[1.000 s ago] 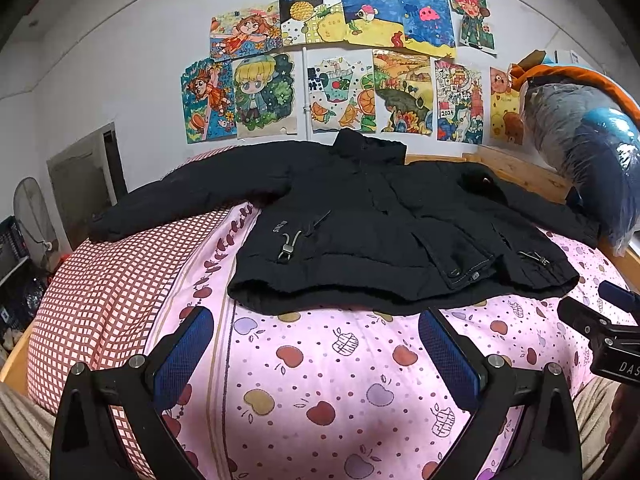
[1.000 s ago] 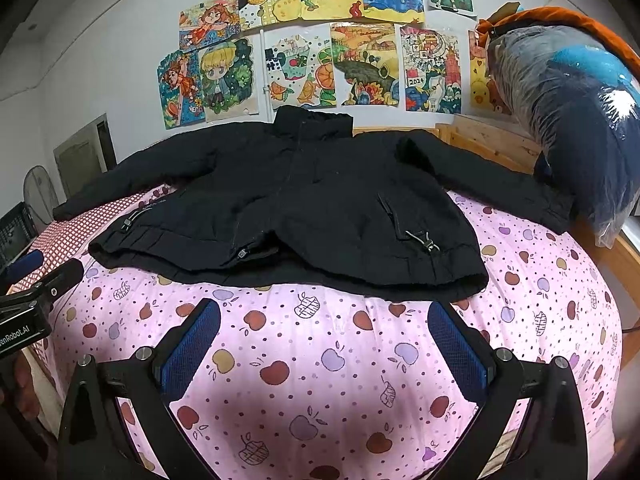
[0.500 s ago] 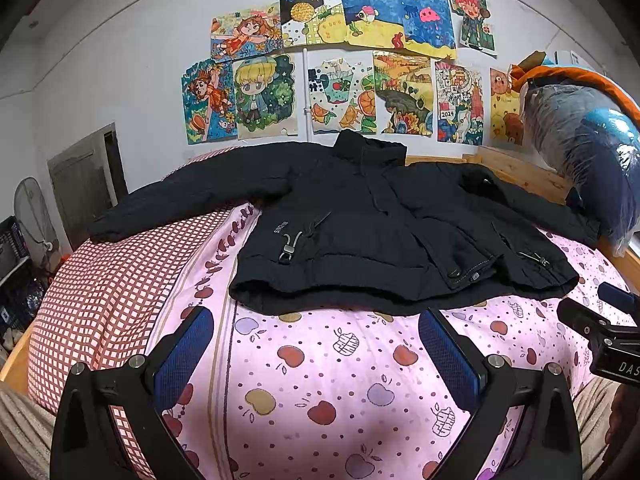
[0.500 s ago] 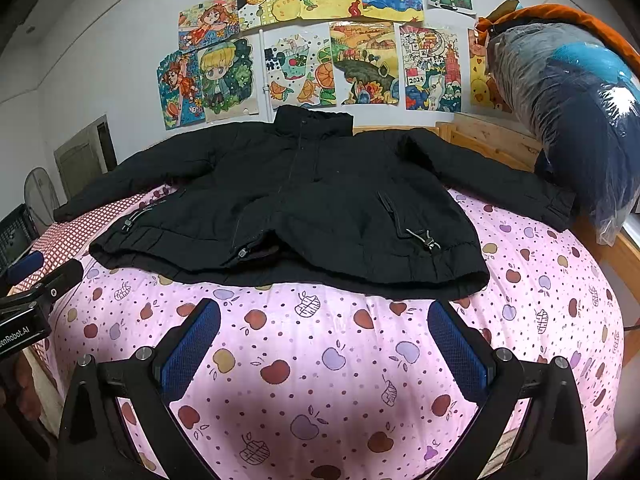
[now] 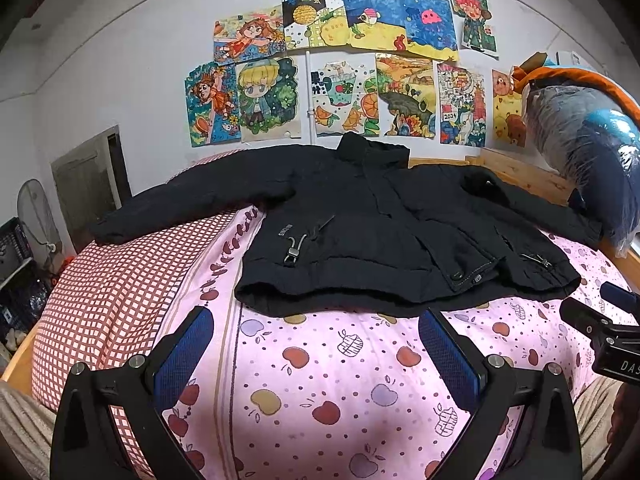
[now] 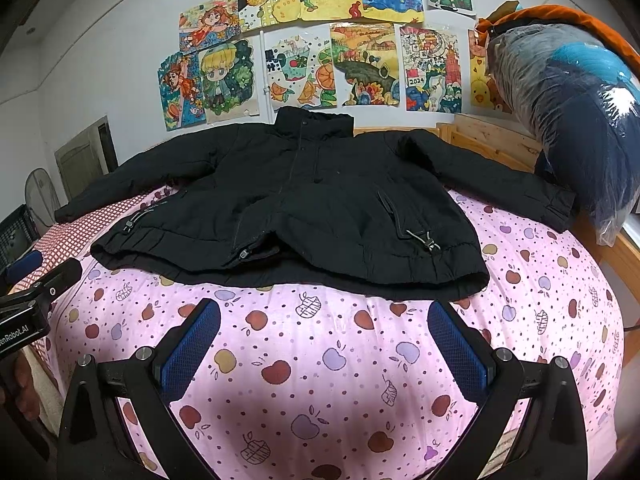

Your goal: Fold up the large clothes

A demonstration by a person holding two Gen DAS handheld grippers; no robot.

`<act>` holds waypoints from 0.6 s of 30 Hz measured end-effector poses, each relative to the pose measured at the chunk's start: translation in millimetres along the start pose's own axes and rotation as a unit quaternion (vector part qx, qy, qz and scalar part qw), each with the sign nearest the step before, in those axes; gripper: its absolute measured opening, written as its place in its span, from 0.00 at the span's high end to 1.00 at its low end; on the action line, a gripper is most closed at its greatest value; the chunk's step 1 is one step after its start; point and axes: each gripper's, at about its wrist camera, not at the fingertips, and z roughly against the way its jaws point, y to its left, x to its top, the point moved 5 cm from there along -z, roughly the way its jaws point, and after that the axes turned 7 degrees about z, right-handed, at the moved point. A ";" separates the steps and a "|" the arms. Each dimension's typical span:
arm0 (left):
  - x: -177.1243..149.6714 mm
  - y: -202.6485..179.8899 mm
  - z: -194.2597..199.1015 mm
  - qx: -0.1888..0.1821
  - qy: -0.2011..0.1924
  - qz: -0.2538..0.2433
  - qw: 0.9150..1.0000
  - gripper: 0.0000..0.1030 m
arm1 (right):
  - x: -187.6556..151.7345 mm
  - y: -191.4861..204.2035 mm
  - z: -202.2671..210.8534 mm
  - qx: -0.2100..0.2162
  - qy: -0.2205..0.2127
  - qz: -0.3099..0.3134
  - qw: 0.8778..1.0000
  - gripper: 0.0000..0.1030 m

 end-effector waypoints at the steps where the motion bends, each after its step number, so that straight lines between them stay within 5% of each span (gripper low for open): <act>1: -0.2 0.3 0.1 0.001 0.000 0.000 1.000 0.00 | 0.6 0.1 0.1 0.000 -0.001 -0.001 1.000 0.01; 18: 20.9 -16.6 -17.3 0.015 0.015 -0.022 1.000 0.00 | 14.9 -15.1 -8.8 -0.017 0.004 -0.008 1.000 0.01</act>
